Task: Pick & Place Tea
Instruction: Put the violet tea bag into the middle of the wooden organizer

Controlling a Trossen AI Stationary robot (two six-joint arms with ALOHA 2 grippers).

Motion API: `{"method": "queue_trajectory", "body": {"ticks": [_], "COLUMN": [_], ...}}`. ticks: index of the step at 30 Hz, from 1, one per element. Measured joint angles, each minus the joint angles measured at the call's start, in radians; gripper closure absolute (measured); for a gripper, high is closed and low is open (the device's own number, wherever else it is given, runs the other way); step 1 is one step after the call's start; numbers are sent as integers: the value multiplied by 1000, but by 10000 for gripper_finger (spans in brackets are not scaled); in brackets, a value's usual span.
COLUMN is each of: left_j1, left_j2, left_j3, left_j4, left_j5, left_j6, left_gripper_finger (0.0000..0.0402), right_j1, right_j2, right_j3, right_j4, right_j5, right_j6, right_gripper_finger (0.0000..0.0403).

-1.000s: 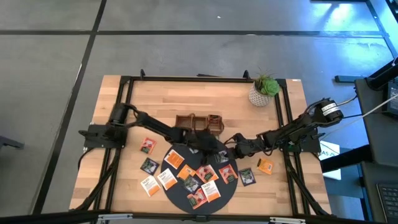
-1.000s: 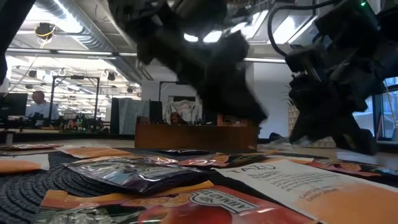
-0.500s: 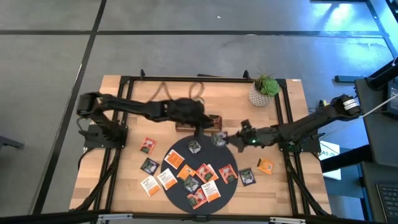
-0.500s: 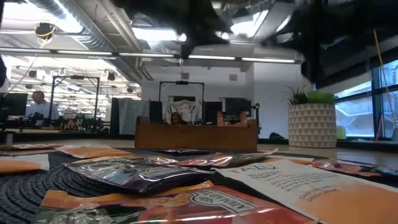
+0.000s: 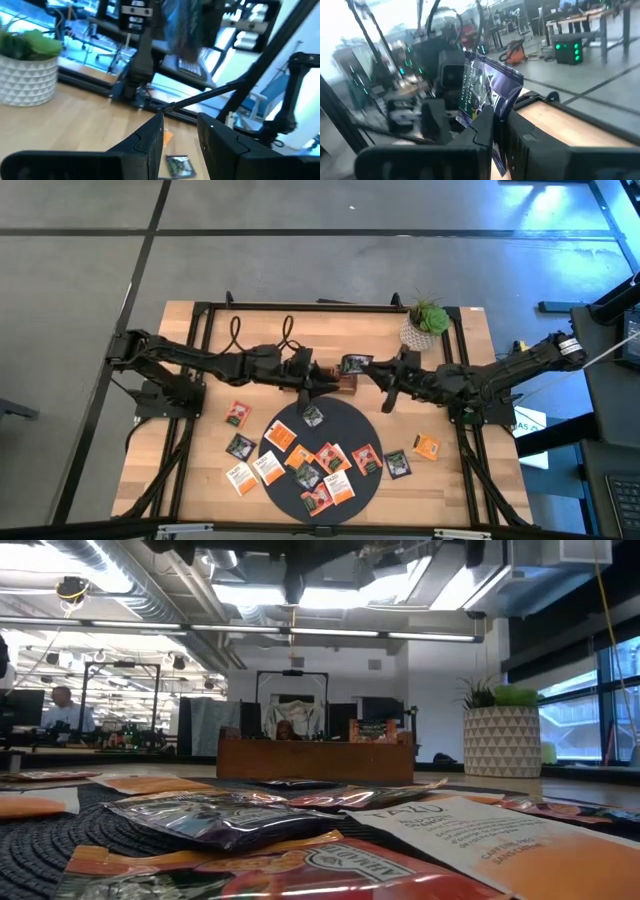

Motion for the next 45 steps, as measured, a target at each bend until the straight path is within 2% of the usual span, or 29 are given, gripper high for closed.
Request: {"method": "queue_trajectory", "body": {"ticks": [8,13,19,26,30,34,38,42,45], "left_j1": [-13,-13,-13,4,10,9,9,9,14], "left_j2": [0,-2,-19,-30,-30,-30,-30,-30,-30], "left_j3": [0,1,1,1,1,1,1,1,1], "left_j4": [24,37,50,65,75,77,80,80,79], "left_j5": [-12,-3,29,-1,-8,-33,-40,-45,-44], "left_j6": [-18,-27,-4,7,45,47,56,66,65], "left_gripper_finger": [285,285,285,290,299,317,353,393,396], "right_j1": [21,22,27,55,58,58,58,58,58], "right_j2": [130,160,159,159,159,159,159,159,159], "right_j3": [140,177,171,171,171,170,170,170,170], "right_j4": [-95,-174,-190,-189,-187,-186,-184,-186,-191], "right_j5": [-1,-1,2,113,118,117,114,102,65], "right_j6": [-142,-126,-79,-73,-50,-50,-45,-24,-29], "right_gripper_finger": [378,365,377,366,363,373,374,356,332]}}
